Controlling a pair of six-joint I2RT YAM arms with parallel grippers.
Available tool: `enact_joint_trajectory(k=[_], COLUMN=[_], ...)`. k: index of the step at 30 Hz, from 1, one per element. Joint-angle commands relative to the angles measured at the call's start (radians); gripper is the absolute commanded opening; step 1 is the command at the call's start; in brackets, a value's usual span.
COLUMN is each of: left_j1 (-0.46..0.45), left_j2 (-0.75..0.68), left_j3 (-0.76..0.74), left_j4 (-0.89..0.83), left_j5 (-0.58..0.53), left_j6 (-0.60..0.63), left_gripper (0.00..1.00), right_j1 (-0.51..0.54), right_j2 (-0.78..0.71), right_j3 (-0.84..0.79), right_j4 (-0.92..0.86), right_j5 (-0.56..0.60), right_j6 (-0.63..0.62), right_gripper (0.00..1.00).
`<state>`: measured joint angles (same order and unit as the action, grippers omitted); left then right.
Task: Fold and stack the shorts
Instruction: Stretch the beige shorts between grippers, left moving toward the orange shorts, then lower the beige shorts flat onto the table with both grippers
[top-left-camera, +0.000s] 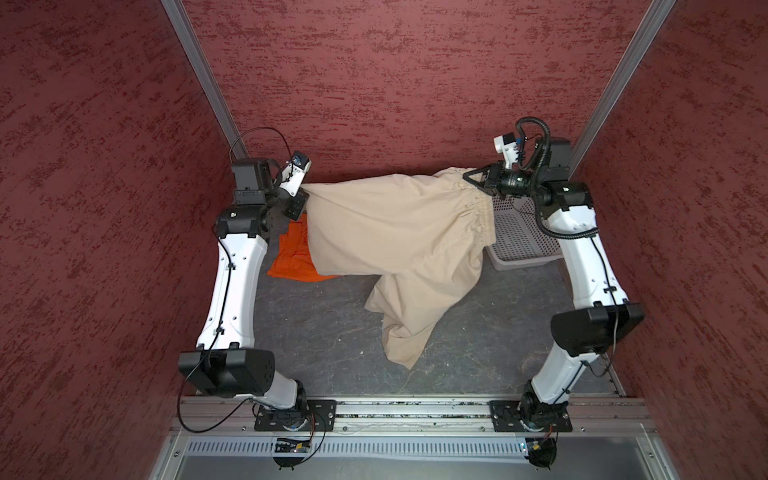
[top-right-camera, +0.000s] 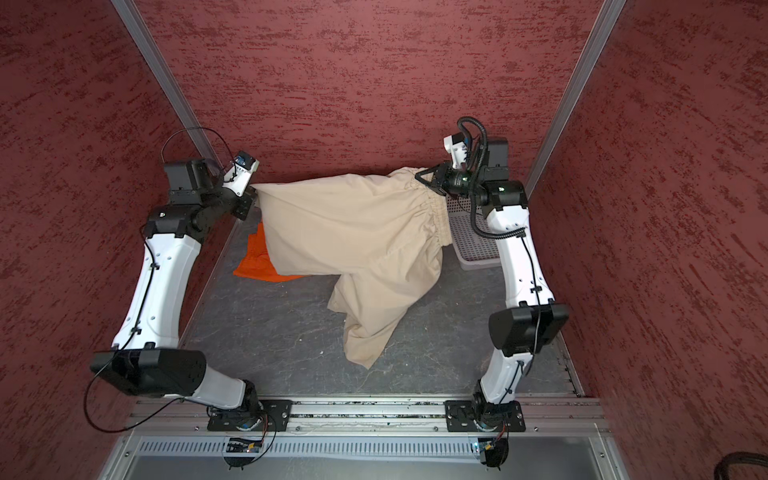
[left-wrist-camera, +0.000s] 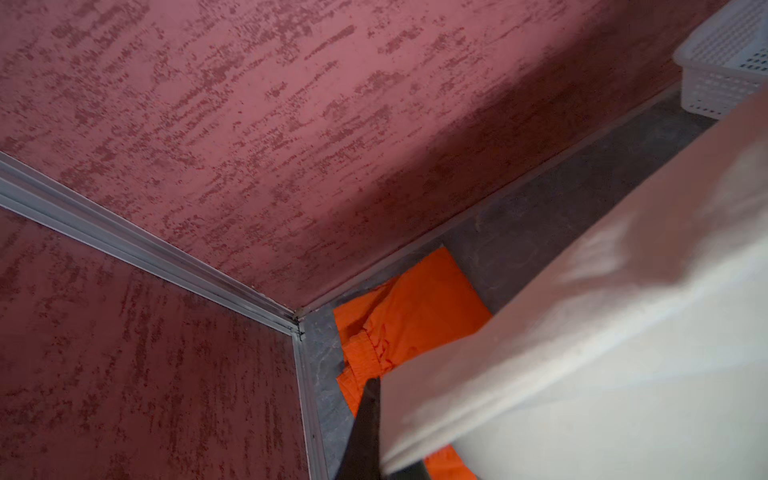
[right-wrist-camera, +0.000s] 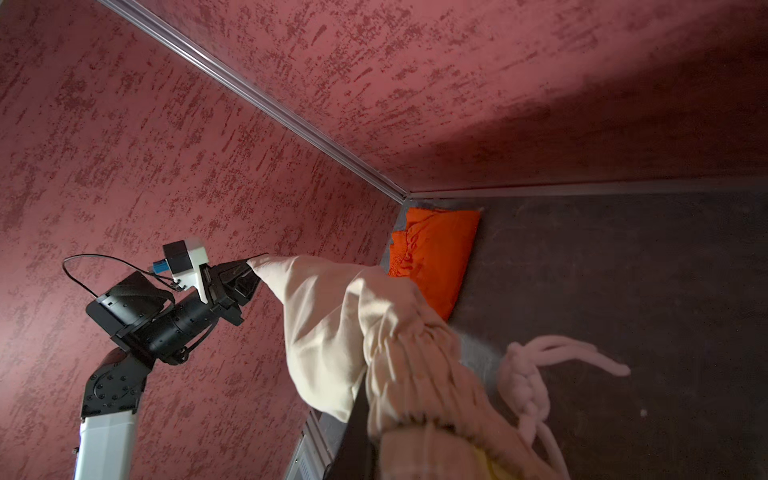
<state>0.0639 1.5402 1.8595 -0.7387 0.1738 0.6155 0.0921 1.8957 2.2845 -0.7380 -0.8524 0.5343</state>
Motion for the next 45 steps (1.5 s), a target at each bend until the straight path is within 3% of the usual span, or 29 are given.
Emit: enact_joint_trajectory(k=[1,4,6,9,12,15,18,23,34,39,41,45], left_j1=[0.01,0.007,0.006,0.003,-0.021,-0.083,-0.16,-0.268,-0.52,-0.574,-0.582,-0.598], left_j2=[-0.039,-0.127,-0.228,-0.394,-0.533,-0.631,-0.647,-0.597,-0.586,-0.603,-0.62,-0.643], left_j3=[0.109,0.088,-0.004,-0.195,-0.405,-0.64,-0.843,-1.034,-1.203,-1.259,-1.266,-1.241], left_j4=[0.125,0.179,0.235,0.291,0.254,0.184,0.122,0.043,-0.101,-0.19,-0.247,-0.333], left_j5=[-0.018,-0.017,0.007,0.057,0.094,0.077,0.008,-0.066,-0.161,-0.176,-0.162,-0.134], left_j6=[0.019,0.039,0.067,0.109,0.176,0.256,0.29,0.331,0.484,0.531,0.536,0.519], left_gripper=[0.0,0.0,0.0,0.0,0.0,0.0,0.0,0.0,0.0,0.01,0.1,0.47], right_j1=[0.021,0.019,0.018,0.016,-0.008,-0.037,-0.04,-0.044,-0.081,-0.083,-0.083,-0.083], right_j2=[0.076,0.117,0.062,-0.108,-0.306,-0.428,-0.497,-0.507,-0.594,-0.653,-0.675,-0.724], right_j3=[0.32,0.477,0.409,0.072,-0.389,-0.746,-1.04,-1.335,-1.558,-1.611,-1.633,-1.612], right_j4=[0.048,-0.018,-0.055,-0.002,0.208,0.326,0.393,0.381,0.139,-0.005,-0.042,-0.1], right_j5=[0.004,-0.003,0.001,0.013,-0.001,-0.025,-0.022,0.041,0.22,0.327,0.348,0.37], right_j6=[-0.017,-0.044,-0.093,-0.142,-0.093,-0.047,-0.026,-0.051,-0.034,-0.014,-0.001,0.019], right_gripper=[0.0,0.0,0.0,0.0,0.0,0.0,0.0,0.0,0.0,0.11,0.19,0.42])
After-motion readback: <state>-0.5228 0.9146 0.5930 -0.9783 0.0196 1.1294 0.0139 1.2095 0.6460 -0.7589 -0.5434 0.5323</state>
